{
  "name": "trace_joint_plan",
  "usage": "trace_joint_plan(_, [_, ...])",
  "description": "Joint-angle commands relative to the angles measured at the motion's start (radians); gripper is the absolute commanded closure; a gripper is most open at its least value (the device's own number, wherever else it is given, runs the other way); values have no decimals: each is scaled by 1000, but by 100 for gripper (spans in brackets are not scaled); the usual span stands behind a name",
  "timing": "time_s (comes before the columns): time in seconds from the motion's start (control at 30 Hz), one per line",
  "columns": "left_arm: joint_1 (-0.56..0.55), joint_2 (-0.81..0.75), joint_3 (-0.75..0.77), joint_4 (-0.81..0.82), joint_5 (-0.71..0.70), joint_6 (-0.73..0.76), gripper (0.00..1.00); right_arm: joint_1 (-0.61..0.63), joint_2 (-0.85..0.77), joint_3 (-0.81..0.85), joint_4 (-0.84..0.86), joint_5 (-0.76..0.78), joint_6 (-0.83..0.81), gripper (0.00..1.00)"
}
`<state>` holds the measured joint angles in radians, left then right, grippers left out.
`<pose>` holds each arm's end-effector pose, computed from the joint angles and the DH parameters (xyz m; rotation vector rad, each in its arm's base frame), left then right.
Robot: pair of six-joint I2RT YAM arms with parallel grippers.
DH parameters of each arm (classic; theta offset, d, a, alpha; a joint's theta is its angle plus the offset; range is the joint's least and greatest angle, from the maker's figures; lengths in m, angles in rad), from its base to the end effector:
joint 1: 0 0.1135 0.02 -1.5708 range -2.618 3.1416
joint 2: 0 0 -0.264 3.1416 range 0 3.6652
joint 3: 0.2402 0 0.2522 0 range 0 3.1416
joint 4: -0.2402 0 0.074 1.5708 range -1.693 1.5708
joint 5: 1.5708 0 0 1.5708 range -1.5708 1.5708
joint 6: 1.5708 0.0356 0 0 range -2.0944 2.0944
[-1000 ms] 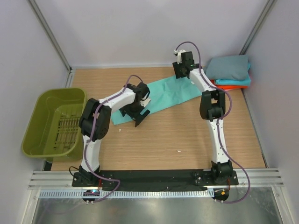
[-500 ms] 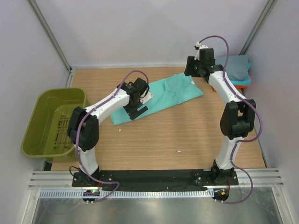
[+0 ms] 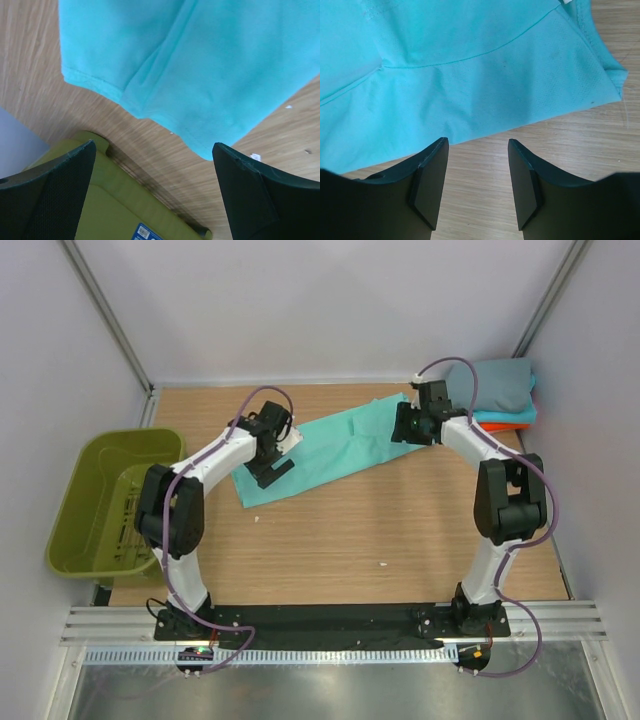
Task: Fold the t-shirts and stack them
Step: Fold the tshirt
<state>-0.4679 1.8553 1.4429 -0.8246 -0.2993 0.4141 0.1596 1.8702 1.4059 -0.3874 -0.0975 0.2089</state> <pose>0.3421 -0.1611 0.2216 1.1201 2.5380 0.4054 0.4100 0.0695 0.2274 0.0154 2.4372 0.2847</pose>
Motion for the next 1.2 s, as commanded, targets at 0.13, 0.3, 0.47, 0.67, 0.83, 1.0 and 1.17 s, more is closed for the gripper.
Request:
trace_joint_plan(0.13, [57, -39, -21, 85, -17, 118, 1, -28, -45, -50, 73, 33, 64, 43])
trace_joint_plan(0.3, [66, 1, -21, 81, -29, 141, 5, -29, 21, 1, 76, 32, 35, 43])
trace_joint_plan(0.47, [72, 67, -4, 105, -43, 138, 6, -28, 64, 24, 81, 25, 23, 43])
trace_joint_plan(0.67, [72, 143, 33, 107, -72, 94, 8, -28, 159, 71, 91, 10, 21, 43])
trace_joint_plan(0.83, [69, 183, 30, 122, -101, 57, 10, -29, 254, 148, 90, 4, 4, 43])
trace_joint_plan(1.0, [32, 151, -15, 133, -142, 17, 10, -29, 337, 248, 76, 1, -28, 43])
trace_joint_plan(1.17, [-55, 82, -97, 134, -192, -3, 10, -26, 437, 372, 76, 4, -37, 43])
